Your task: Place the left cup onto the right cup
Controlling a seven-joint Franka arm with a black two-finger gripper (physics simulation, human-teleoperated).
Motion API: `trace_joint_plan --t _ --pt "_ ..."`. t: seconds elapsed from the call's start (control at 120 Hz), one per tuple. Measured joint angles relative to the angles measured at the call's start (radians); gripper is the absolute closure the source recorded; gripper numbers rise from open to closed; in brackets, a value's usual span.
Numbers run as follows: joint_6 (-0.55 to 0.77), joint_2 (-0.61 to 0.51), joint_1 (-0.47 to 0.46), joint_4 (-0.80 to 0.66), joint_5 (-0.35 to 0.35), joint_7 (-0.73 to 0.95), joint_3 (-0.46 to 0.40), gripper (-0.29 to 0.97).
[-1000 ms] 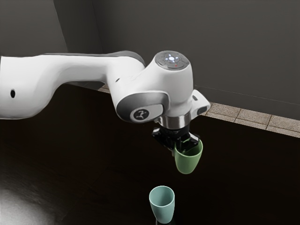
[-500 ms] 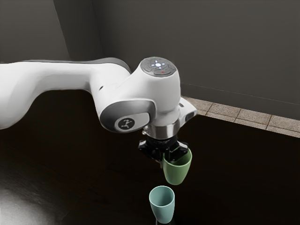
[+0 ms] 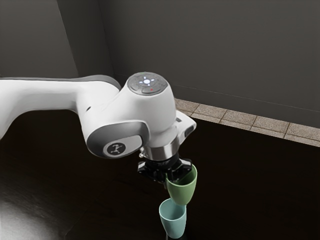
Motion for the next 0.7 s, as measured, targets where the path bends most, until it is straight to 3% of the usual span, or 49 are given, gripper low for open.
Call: trace_joint_plan --t 0.7 --pt "-0.015 -0.084 0.013 -0.061 -0.063 -0.038 -0.003 0.78"
